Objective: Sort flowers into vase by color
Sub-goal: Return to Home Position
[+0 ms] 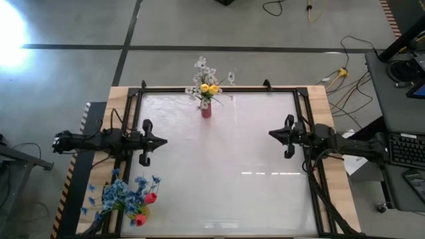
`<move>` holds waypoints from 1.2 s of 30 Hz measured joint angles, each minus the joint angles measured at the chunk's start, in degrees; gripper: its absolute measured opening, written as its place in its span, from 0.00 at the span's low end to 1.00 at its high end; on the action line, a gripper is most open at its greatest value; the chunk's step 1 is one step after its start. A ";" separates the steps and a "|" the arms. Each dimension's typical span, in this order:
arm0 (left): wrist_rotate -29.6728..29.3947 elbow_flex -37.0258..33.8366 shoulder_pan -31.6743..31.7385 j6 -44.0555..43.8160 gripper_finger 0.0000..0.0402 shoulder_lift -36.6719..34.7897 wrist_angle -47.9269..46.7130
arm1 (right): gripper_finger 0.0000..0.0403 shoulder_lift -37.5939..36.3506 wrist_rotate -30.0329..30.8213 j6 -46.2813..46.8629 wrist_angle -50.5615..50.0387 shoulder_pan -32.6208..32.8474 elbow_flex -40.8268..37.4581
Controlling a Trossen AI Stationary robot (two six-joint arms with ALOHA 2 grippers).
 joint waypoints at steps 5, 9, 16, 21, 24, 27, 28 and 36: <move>-0.43 0.00 0.00 -1.67 0.00 -0.03 -3.24 | 0.02 2.31 -0.47 -2.72 -0.09 0.00 0.00; -0.39 0.31 0.00 -2.60 0.00 1.55 -3.65 | 0.02 3.72 -0.49 -2.62 -0.09 0.00 0.00; -0.52 1.22 0.00 -2.70 0.00 3.35 -3.73 | 0.02 4.19 -0.46 -1.85 -0.03 0.00 -0.02; -0.52 1.33 0.00 -2.71 0.00 4.22 -3.65 | 0.02 4.19 -0.46 -1.85 0.01 0.00 -0.04; -0.52 1.33 0.00 -2.71 0.00 4.68 -3.63 | 0.02 4.19 -0.46 -1.90 0.01 0.00 -0.04; -0.52 1.33 0.00 -2.71 0.00 5.14 -3.65 | 0.02 4.19 -0.46 -1.88 0.04 0.00 -0.07; -0.53 1.33 0.00 -2.71 0.00 5.31 -3.58 | 0.02 4.19 -0.45 -1.88 0.04 0.00 -0.07; -0.54 1.36 0.00 -2.71 0.00 6.43 -3.56 | 0.02 4.19 -0.44 -1.88 0.04 0.00 -0.07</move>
